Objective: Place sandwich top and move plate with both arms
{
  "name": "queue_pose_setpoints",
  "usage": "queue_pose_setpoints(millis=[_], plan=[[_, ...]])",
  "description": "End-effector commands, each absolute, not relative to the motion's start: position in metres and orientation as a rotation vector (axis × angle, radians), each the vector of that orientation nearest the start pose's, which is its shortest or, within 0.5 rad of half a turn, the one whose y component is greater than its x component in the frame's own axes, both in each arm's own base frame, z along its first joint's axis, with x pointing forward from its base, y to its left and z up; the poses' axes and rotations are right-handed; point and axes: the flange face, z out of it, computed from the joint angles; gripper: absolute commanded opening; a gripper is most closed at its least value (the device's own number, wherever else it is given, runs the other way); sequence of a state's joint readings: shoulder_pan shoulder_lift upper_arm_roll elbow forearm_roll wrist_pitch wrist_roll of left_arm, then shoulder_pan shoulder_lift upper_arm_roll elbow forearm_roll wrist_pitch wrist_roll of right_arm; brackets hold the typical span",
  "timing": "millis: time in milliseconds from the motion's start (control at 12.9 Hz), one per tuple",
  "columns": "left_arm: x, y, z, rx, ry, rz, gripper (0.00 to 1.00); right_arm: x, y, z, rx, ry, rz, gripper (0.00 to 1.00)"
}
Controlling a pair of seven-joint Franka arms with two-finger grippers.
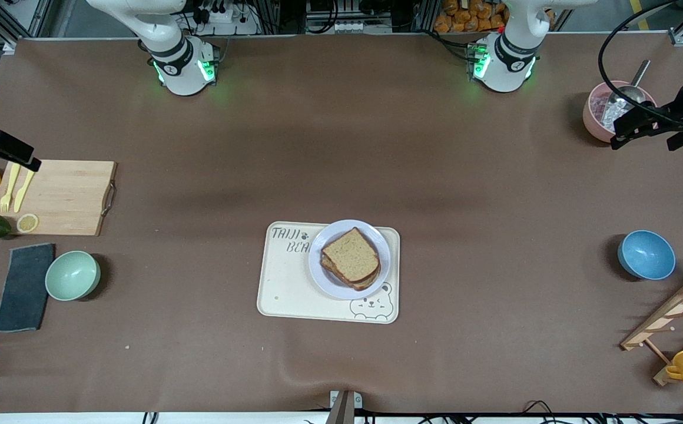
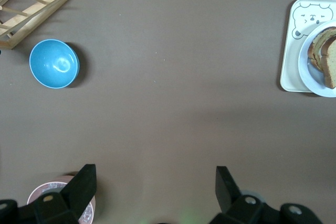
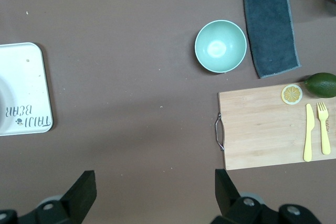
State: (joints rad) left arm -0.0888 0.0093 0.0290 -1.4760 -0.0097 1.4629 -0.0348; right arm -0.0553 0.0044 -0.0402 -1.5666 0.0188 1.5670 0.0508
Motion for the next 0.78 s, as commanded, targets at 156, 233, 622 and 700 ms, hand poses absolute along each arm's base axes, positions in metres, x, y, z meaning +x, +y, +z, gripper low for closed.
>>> queue_pose_setpoints(millis=[156,233,622,700], plan=[[0.519,-0.031,0.647,-3.113,0.041,-0.072,1.00,0.545,-0.051,0.626,-3.096,0.243,-0.013,1.00],[0.520,-0.031,0.646,-3.111,0.050,-0.067,1.00,0.545,-0.051,0.626,-3.098,0.241,-0.013,1.00],[0.526,-0.034,0.649,-3.071,0.070,-0.051,1.00,0.546,-0.050,0.626,-3.098,0.238,-0.013,1.00],[0.532,-0.035,0.644,-3.068,0.076,-0.021,1.00,0.546,-0.050,0.626,-3.098,0.238,-0.013,1.00]])
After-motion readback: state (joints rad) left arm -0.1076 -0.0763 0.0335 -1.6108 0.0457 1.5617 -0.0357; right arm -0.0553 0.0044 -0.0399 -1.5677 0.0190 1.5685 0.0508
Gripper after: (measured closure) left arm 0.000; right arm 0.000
